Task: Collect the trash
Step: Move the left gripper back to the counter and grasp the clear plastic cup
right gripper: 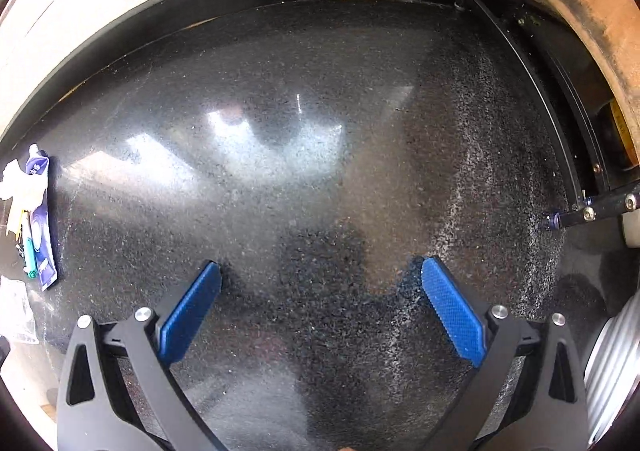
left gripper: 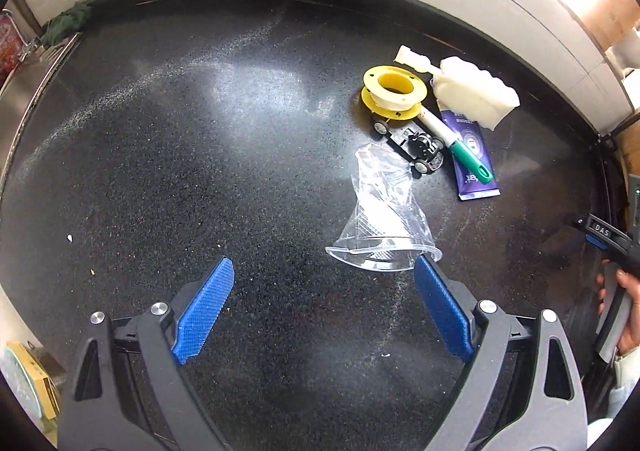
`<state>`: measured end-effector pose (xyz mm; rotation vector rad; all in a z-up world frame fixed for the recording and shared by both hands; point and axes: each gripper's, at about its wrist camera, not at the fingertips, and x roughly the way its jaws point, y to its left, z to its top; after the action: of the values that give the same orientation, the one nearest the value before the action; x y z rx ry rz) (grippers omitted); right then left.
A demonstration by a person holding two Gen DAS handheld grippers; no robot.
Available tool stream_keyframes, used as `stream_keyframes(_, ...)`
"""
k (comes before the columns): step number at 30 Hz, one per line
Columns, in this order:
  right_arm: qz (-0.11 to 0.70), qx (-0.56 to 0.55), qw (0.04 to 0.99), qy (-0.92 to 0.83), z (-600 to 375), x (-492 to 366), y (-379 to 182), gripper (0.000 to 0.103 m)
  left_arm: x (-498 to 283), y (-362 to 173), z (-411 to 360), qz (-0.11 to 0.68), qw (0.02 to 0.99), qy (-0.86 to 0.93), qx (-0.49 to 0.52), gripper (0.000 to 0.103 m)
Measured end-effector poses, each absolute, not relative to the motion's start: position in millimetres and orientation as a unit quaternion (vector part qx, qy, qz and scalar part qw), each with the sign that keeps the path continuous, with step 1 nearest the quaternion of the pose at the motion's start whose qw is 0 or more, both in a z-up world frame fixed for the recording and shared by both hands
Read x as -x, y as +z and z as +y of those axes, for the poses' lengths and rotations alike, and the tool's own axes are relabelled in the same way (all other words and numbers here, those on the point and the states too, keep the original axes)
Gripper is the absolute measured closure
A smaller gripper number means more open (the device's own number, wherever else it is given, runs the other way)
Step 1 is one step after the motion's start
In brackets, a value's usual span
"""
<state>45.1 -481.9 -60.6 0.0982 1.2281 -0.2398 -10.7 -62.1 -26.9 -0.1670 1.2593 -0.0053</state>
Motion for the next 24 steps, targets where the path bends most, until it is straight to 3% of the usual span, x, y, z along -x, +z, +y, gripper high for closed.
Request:
stream_keyframes(8,0.569,-0.028,0.817,-0.09,-489.7,-46.2,-55.2,0.005,-18.4,-18.2,-101.6,0.586,0.808,-0.022,0.057,0.014)
stream_keyframes(14,0.57,-0.027,0.816,-0.09,-488.3,-28.3,-51.4,0.005,-42.8,-65.8,-113.9,0.629,0.778,-0.003,0.014,0.014)
stream_keyframes(16,0.574,-0.027,0.814,-0.09,-489.1,-24.4,-52.3,0.005,-43.7,-74.0,-112.7,0.634,0.773,-0.002,0.011,0.019)
stream_keyframes(18,0.58,-0.025,0.81,-0.086,-488.7,-22.1,-51.5,0.005,-43.2,-76.8,-106.6,0.632,0.775,-0.001,0.019,0.037)
stream_keyframes(24,0.591,-0.021,0.802,-0.083,-491.5,-30.1,-52.8,0.005,-44.1,-73.9,-80.3,0.623,0.782,0.001,0.038,0.04)
